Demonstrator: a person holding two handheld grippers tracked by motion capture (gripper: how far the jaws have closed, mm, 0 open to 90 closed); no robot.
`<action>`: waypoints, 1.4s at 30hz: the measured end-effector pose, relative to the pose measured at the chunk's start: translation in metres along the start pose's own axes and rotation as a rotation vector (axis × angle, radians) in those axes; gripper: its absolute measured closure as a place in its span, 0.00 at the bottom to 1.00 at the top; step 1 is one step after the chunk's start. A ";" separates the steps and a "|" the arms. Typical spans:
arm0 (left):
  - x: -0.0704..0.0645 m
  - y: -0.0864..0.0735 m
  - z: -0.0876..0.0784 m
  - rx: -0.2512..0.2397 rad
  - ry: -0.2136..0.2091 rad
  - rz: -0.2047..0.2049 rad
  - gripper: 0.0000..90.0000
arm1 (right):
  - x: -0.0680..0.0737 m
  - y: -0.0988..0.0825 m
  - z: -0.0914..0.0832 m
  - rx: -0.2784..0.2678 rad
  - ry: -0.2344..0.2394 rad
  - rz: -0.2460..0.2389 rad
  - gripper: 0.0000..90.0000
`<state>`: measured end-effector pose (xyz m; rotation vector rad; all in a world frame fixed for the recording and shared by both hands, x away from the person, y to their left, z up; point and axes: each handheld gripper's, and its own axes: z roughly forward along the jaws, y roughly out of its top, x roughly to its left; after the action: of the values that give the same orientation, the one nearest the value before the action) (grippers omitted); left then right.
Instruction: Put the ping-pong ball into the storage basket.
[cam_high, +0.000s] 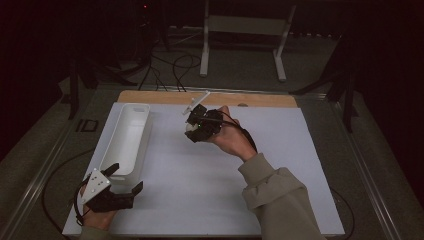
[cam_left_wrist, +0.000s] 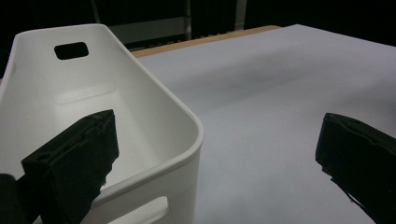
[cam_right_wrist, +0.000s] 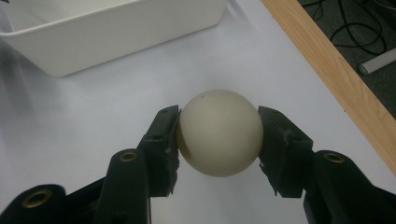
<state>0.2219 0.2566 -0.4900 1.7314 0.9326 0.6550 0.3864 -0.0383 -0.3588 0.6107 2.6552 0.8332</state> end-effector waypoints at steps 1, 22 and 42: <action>0.000 0.000 0.000 0.000 0.000 0.000 0.00 | 0.001 0.000 0.000 -0.002 0.004 0.001 0.56; 0.000 0.000 0.000 0.000 -0.001 0.001 0.00 | 0.011 0.012 0.001 -0.014 0.013 -0.024 0.56; 0.000 0.000 0.000 0.000 -0.002 0.001 0.00 | 0.020 0.023 0.004 -0.028 0.025 -0.050 0.56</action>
<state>0.2218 0.2568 -0.4900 1.7325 0.9307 0.6541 0.3772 -0.0101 -0.3513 0.5283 2.6654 0.8674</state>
